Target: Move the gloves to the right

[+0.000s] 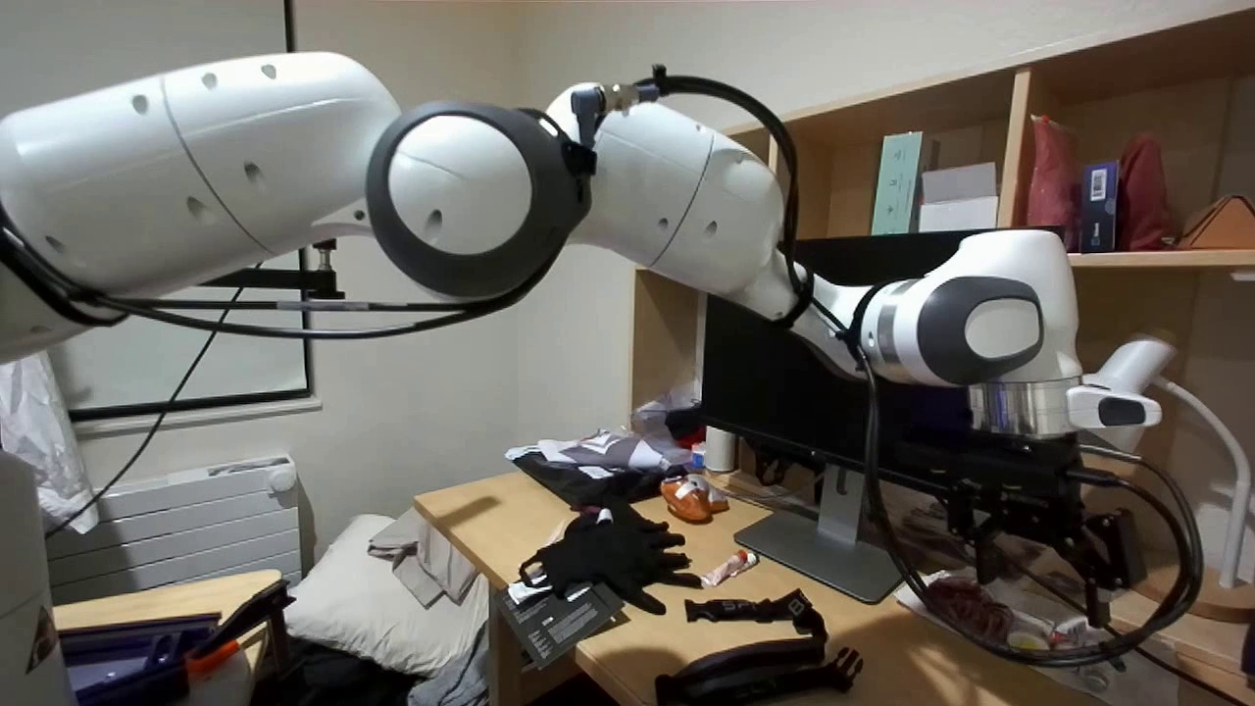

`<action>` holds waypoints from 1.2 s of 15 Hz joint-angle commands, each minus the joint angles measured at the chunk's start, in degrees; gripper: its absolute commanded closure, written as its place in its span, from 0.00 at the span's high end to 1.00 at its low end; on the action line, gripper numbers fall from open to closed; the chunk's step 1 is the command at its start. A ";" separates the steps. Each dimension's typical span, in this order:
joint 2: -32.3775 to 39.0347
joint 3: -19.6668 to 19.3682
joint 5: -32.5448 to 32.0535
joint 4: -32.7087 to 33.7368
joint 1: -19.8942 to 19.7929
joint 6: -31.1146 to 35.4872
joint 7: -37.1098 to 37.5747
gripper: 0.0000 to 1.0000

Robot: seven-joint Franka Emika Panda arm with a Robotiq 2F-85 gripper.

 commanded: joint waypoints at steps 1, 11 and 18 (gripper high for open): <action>6.00 0.98 -0.58 9.91 -1.39 -4.85 -7.44 1.00; 4.76 1.39 -0.32 8.90 -0.29 -3.82 -7.24 1.00; 11.50 3.58 1.12 11.58 -3.18 12.10 -10.08 1.00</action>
